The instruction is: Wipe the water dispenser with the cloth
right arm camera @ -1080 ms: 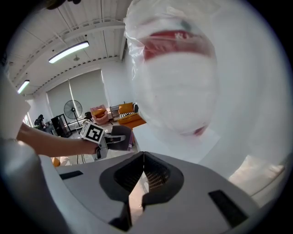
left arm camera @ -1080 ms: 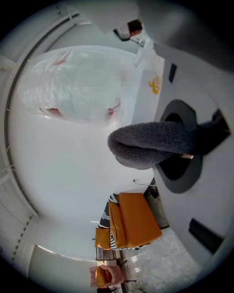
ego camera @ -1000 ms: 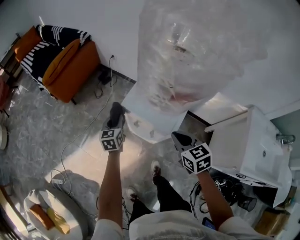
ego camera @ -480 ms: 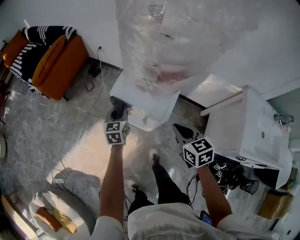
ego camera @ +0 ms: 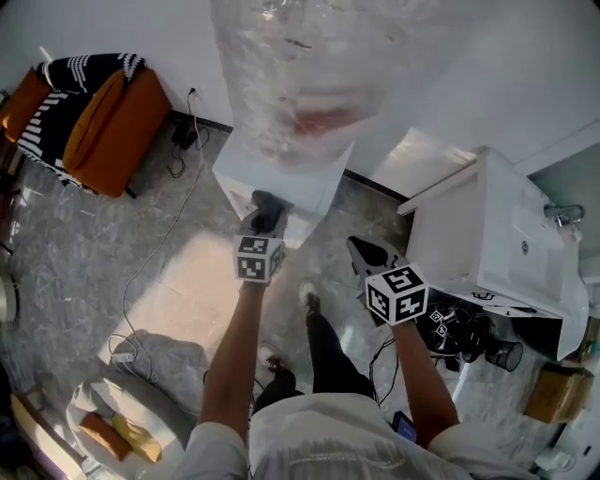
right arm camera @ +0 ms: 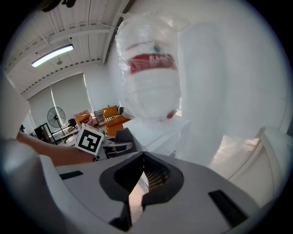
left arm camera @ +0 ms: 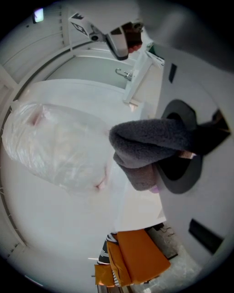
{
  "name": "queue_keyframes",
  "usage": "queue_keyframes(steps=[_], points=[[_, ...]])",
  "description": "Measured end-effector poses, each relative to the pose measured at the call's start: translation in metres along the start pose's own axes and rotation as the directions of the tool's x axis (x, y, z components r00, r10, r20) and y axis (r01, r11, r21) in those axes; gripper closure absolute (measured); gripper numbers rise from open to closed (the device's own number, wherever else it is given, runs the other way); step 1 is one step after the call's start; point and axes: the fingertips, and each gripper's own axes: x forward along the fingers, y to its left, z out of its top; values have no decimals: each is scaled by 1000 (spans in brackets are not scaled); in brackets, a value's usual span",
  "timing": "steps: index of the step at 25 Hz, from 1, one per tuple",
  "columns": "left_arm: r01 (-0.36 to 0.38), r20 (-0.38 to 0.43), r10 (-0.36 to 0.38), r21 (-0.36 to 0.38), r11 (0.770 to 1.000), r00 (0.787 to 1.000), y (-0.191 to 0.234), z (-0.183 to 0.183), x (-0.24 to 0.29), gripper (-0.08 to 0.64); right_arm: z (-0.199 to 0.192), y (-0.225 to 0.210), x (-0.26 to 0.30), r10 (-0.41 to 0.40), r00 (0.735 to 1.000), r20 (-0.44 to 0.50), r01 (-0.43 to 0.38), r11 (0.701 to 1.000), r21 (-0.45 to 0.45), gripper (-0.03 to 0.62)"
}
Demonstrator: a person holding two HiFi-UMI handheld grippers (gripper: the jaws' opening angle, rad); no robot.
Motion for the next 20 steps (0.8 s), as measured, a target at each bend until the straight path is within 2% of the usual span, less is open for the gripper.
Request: queue_keyframes(steps=[8,12,14,17,20], points=[[95,-27,-95,20,995,995,-72,-6,9,485,-13,-4,-30,-63,997,41,61,997,53,578],[201,-78,-192,143,969,978,-113,-18,5,485,-23,1,-42,-77,996,37,75,995,68,578],[226,-80,-216,153,962,973,-122,-23,-1,485,-26,1,-47,-79,996,35,77,995,68,578],[212,-67,-205,127,969,976,-116,-33,-16,485,-29,2,-49,-79,996,36,76,995,69,578],[154,-50,-150,99,983,987,-87,-52,-39,485,-33,15,-38,-56,998,29,54,997,54,577]])
